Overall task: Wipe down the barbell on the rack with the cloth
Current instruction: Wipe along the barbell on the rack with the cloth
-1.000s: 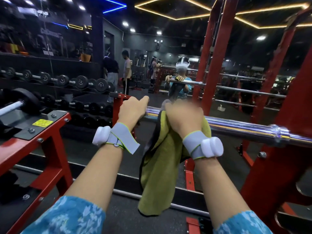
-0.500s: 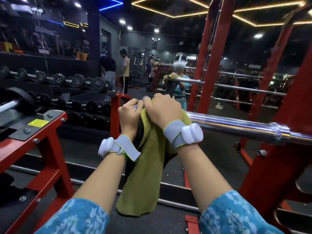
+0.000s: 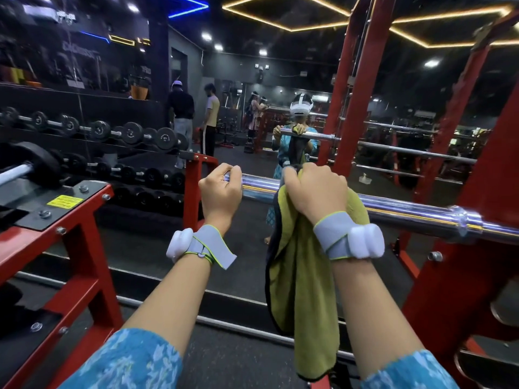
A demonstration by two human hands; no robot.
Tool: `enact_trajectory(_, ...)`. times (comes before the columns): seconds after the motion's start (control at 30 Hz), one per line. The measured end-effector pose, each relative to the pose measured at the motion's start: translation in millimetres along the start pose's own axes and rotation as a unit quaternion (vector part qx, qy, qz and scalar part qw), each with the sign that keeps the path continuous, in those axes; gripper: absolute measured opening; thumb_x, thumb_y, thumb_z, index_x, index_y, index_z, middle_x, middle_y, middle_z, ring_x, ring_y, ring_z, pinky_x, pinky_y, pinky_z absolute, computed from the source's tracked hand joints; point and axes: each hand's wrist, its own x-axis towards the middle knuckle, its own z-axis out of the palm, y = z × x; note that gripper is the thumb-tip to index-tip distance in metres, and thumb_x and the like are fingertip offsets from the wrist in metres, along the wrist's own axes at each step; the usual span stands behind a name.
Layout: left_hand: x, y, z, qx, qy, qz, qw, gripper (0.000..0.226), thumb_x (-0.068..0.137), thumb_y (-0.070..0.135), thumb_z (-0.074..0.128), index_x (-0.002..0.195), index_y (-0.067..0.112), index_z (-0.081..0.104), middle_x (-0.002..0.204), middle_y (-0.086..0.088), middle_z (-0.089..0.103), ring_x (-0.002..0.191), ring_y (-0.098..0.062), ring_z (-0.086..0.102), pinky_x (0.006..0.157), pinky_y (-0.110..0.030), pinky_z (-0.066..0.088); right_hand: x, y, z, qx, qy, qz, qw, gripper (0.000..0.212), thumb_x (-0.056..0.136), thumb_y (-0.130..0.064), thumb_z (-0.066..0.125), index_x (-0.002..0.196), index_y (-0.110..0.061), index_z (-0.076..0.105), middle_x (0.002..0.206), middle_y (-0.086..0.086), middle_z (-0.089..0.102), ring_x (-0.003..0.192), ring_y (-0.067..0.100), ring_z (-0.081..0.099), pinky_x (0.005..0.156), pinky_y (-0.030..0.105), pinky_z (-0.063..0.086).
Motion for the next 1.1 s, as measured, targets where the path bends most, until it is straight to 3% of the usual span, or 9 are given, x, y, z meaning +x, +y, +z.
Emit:
enact_trajectory(0.17,0.3,0.5,-0.1,-0.002,0.004,-0.007,1.0,0.026,0.081,0.02,0.047,0.055,0.015,0.046,0.043,0.002,0.041,0.044,-0.01,0.04,0.05,-0.019,0.03,6.9,-34.8,10.8,0.024,-0.024,-0.03,0.999,0.039,0.094,-0.036,0.035,0.104,-0.009,0.062,0.11,0.017,0.061,0.101,0.035,0.056,0.088,0.039,0.035)
enact_trajectory(0.33,1.7,0.2,-4.5,0.016,-0.026,-0.007,1.0,0.03,0.083,0.025,0.046,0.053,0.019,0.041,0.044,0.003,0.037,0.045,-0.011,0.034,0.052,-0.027,0.026,4.5,-41.3,18.3,0.032,-0.011,-0.062,0.998,0.035,0.095,-0.041,0.034,0.094,-0.013,0.056,0.102,0.014,0.063,0.096,0.033,0.057,0.087,0.04,0.034)
enact_trajectory(0.5,8.7,9.1,-7.5,0.078,-0.068,-0.044,0.994,0.033,0.077,0.026,0.039,0.047,0.014,0.035,0.043,0.001,0.034,0.051,-0.018,0.035,0.058,-0.035,0.027,-22.6,-7.2,40.7,-0.028,0.181,-0.124,0.975,0.038,0.082,-0.039,0.036,0.083,-0.008,0.058,0.072,0.01,0.059,0.067,0.029,0.055,0.073,0.039,0.034)
enact_trajectory(0.6,17.3,17.1,-8.0,0.137,-0.105,-0.1,0.98,0.04,0.084,0.024,0.043,0.049,0.005,0.046,0.048,-0.006,0.04,0.066,-0.033,0.041,0.064,-0.037,0.035,-29.4,24.0,47.6,-0.047,0.263,-0.111,0.957,0.039,0.081,-0.037,0.04,0.088,-0.005,0.061,0.077,0.011,0.059,0.072,0.03,0.056,0.082,0.043,0.032)
enact_trajectory(0.67,21.7,22.8,-7.2,0.182,-0.124,-0.157,0.963,0.035,0.086,0.023,0.046,0.062,0.001,0.058,0.056,-0.009,0.046,0.071,-0.032,0.044,0.066,-0.032,0.034,-31.7,33.9,47.2,-0.04,0.29,-0.099,0.951,0.04,0.081,-0.036,0.041,0.089,-0.004,0.062,0.08,0.012,0.061,0.079,0.031,0.059,0.092,0.045,0.03)
enact_trajectory(0.77,26.6,26.3,-5.6,0.202,-0.139,-0.205,0.948,0.027,0.087,0.029,0.047,0.081,0.004,0.056,0.078,-0.011,0.05,0.079,-0.03,0.045,0.07,-0.028,0.034,-32.0,27.0,46.3,-0.011,0.282,-0.072,0.957,0.04,0.081,-0.034,0.04,0.09,-0.003,0.063,0.081,0.012,0.064,0.082,0.033,0.061,0.101,0.047,0.024)
enact_trajectory(0.9,18.9,12.9,-13.6,0.113,-0.172,-0.136,0.969,0.034,0.094,0.033,0.048,0.071,0.01,0.057,0.071,-0.007,0.054,0.073,-0.026,0.046,0.067,-0.027,0.03,-30.7,2.5,51.6,0.007,0.269,-0.071,0.961,0.036,0.078,-0.032,0.041,0.087,-0.004,0.063,0.077,0.011,0.062,0.078,0.032,0.059,0.102,0.047,0.026)
enact_trajectory(1.03,-4.4,-3.1,-20.2,0.003,-0.124,-0.017,0.992,0.031,0.094,0.034,0.04,0.094,0.01,0.06,0.082,-0.001,0.059,0.075,-0.018,0.053,0.069,-0.026,0.038,-28.7,-37.2,60.4,0.015,0.226,-0.114,0.967,0.036,0.076,-0.03,0.04,0.087,-0.004,0.062,0.076,0.012,0.06,0.077,0.031,0.058,0.101,0.046,0.03)
enact_trajectory(1.1,-4.6,-3.7,-18.3,0.011,-0.102,0.005,0.995,0.036,0.094,0.034,0.034,0.089,0.006,0.057,0.075,-0.001,0.054,0.071,-0.023,0.048,0.065,-0.027,0.034,-27.9,-47.7,64.7,0.01,0.21,-0.141,0.967,0.036,0.076,-0.028,0.04,0.091,-0.003,0.062,0.078,0.012,0.059,0.079,0.032,0.057,0.101,0.045,0.03)
